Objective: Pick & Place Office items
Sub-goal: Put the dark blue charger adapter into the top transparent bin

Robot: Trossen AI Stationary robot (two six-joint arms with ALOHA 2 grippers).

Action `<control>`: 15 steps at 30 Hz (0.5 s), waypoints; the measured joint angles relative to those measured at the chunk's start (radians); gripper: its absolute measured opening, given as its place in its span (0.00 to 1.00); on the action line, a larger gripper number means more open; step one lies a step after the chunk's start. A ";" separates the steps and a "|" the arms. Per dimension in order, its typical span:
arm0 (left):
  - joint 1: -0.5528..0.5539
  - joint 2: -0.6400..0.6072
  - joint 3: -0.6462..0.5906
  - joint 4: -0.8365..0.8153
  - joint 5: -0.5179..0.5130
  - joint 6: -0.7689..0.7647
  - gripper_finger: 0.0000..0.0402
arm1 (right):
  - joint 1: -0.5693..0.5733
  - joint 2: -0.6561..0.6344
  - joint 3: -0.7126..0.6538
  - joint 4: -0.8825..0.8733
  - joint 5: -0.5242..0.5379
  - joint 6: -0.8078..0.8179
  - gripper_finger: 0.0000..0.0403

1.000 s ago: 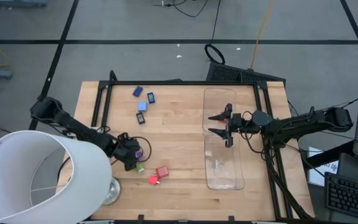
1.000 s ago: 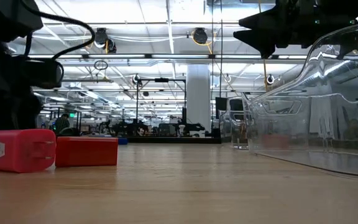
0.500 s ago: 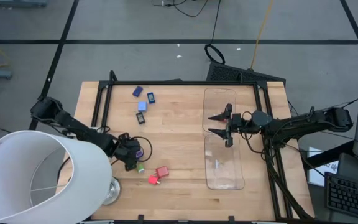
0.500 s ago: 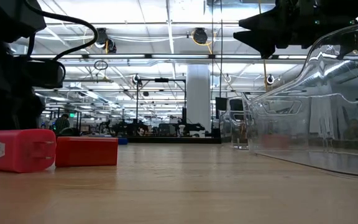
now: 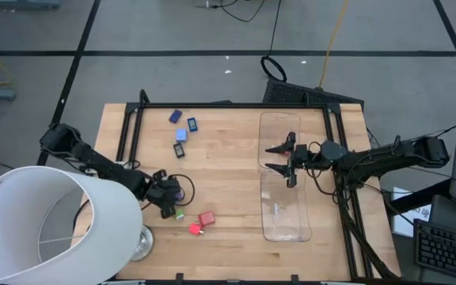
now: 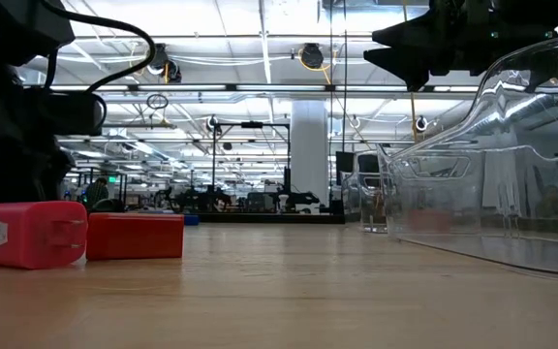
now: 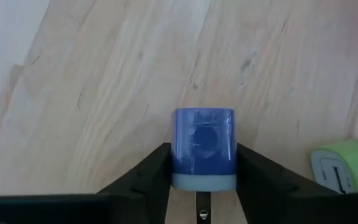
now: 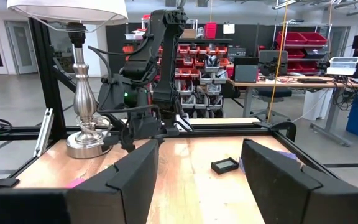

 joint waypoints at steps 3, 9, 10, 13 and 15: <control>0.000 0.000 0.000 -0.003 0.002 0.032 0.35 | 0.000 0.000 0.000 -0.001 0.000 0.000 0.55; 0.000 -0.003 0.000 0.003 -0.002 0.076 0.37 | 0.000 0.000 0.000 -0.020 0.000 0.000 0.55; 0.000 -0.008 0.000 0.002 -0.004 0.079 0.37 | 0.000 0.000 0.000 -0.023 0.000 0.000 0.55; 0.005 -0.015 0.000 0.009 -0.024 0.084 0.35 | 0.000 0.000 0.000 -0.024 0.009 -0.015 0.55; 0.014 -0.014 0.010 0.005 -0.028 0.106 0.34 | 0.003 0.000 0.000 -0.023 0.040 -0.032 0.55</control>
